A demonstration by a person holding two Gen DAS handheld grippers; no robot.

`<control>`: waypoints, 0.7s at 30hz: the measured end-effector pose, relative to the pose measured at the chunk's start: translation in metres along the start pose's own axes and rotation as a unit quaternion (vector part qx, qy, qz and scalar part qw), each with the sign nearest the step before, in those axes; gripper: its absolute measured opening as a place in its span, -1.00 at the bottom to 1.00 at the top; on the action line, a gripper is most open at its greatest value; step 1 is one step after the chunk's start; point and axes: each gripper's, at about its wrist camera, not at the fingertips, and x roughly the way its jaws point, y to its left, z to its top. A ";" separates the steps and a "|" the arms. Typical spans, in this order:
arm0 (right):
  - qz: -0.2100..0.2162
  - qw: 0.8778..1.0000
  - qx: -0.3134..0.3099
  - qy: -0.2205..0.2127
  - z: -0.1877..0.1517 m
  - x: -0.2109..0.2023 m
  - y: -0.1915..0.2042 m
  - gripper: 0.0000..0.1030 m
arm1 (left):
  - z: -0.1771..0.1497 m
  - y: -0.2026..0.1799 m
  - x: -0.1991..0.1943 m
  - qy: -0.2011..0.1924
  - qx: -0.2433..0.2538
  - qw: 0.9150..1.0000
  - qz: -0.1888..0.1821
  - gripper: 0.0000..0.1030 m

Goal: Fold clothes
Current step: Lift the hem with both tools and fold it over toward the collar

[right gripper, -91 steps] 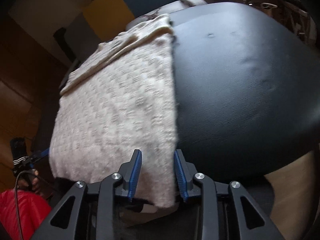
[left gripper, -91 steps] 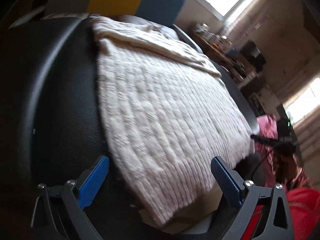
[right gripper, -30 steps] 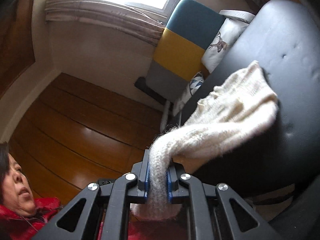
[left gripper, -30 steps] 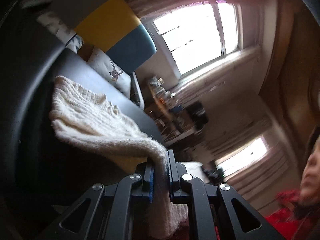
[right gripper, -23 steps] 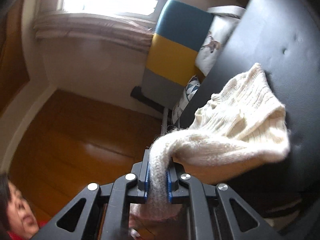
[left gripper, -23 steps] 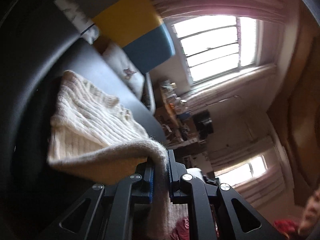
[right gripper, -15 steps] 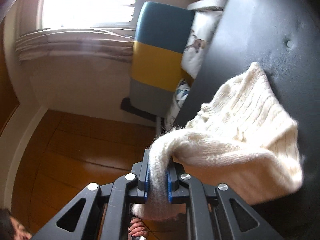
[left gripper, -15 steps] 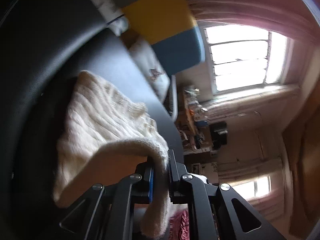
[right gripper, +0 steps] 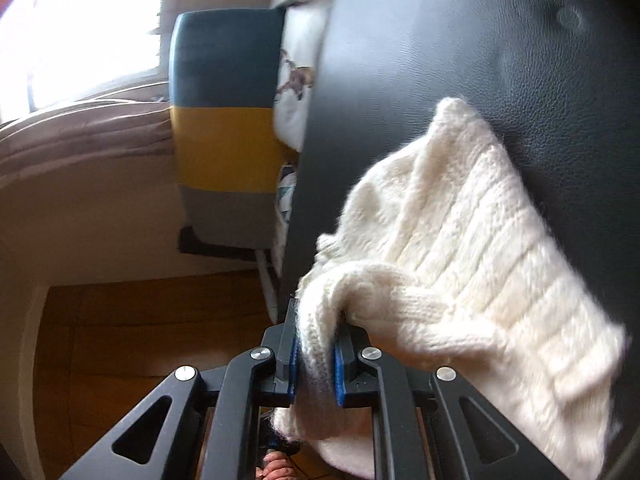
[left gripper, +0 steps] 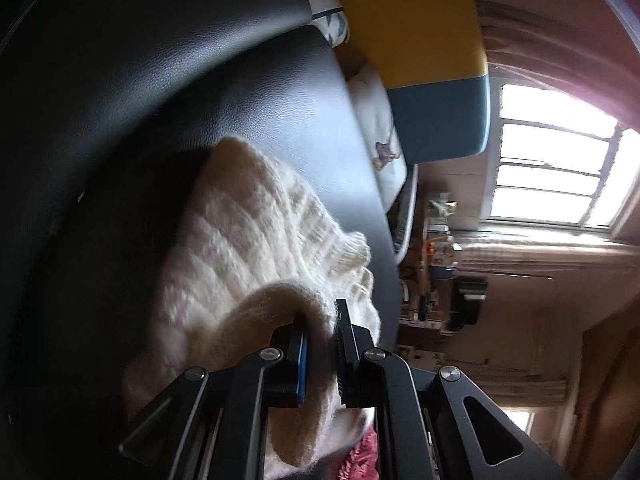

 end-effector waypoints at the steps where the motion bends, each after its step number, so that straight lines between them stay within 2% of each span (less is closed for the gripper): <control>1: -0.003 1.000 0.004 0.000 0.002 0.004 -0.002 -0.77 | 0.001 -0.003 0.002 -0.003 0.011 1.000 0.014 -0.78; 4: -0.015 1.000 0.010 -0.002 0.008 0.013 -0.010 -0.77 | 0.000 -0.014 0.008 -0.016 0.061 0.996 0.060 -0.78; 7: -0.023 1.000 0.014 -0.003 0.009 0.018 -0.017 -0.77 | -0.004 -0.016 0.011 -0.021 0.094 0.992 0.084 -0.78; 12: -0.056 0.998 -0.014 -0.004 0.010 0.014 -0.013 -0.77 | -0.002 -0.013 0.013 -0.024 0.084 0.993 0.084 -0.72; 15: -0.072 0.997 -0.028 -0.006 0.011 0.015 -0.008 -0.76 | 0.002 -0.013 0.008 -0.036 0.054 0.996 0.056 -0.45; 17: -0.075 0.996 -0.037 -0.010 0.012 0.017 -0.006 -0.74 | 0.005 -0.015 0.006 -0.052 0.044 0.997 0.045 0.06; 21: -0.060 0.997 -0.038 -0.019 0.012 0.017 -0.008 -0.68 | 0.009 -0.025 0.000 -0.081 0.053 0.994 0.048 0.21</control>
